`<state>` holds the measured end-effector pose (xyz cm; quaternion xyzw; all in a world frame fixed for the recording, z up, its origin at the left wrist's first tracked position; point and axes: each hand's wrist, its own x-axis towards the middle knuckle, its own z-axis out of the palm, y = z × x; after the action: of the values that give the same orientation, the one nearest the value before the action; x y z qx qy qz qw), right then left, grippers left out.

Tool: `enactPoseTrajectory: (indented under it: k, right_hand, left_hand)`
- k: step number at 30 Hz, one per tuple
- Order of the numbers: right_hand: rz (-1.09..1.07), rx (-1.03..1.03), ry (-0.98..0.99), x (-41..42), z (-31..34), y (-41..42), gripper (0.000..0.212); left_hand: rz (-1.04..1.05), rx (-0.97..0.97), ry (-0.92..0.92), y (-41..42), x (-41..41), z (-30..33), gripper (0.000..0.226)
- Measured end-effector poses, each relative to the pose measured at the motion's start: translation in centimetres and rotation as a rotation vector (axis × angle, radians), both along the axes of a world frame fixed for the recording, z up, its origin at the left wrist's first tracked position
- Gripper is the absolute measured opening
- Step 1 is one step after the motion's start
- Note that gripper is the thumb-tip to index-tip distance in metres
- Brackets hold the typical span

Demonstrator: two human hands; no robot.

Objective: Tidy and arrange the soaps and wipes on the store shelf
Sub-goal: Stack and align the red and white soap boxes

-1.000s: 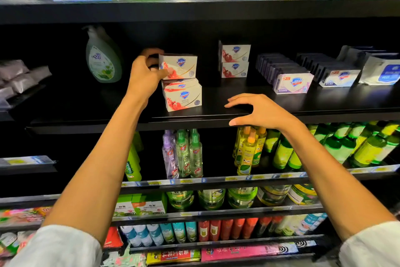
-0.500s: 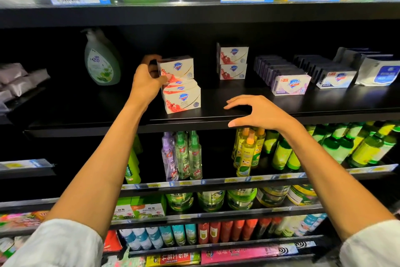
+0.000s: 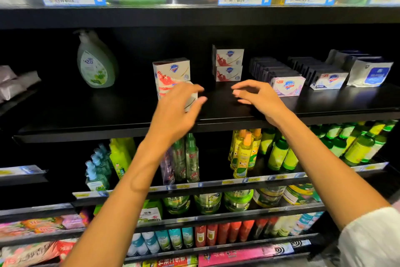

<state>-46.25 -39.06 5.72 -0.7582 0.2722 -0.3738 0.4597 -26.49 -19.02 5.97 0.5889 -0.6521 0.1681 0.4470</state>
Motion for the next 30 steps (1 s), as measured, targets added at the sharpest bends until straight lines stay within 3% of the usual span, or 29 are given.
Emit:
enactPoseTrajectory:
  k: [5, 10, 16, 20, 30]
  right_hand:
    - [-0.156, 0.069, -0.050, 2.4, 0.6, -2.7, 0.019]
    - [-0.330, 0.089, -0.072, 5.0, 1.4, -6.5, 0.037]
    - [-0.409, 0.001, 0.032, 8.6, 3.7, -9.8, 0.062]
    - [-0.401, 0.080, -0.024, 9.8, 3.8, -10.7, 0.075]
    - [-0.512, -0.022, 0.011, 11.0, 2.3, -14.1, 0.068]
  left_hand:
    - [-0.114, 0.333, -0.087, -2.4, -2.3, -2.0, 0.045]
    - [-0.035, 0.540, -0.147, -3.9, -2.1, -2.9, 0.053]
    - [-0.058, 0.478, -0.142, -4.1, -1.4, -3.5, 0.049]
    - [-0.066, 0.435, -0.151, -4.2, -1.2, -3.8, 0.046]
    - [-0.058, 0.449, -0.152, -4.4, -1.1, -3.8, 0.046]
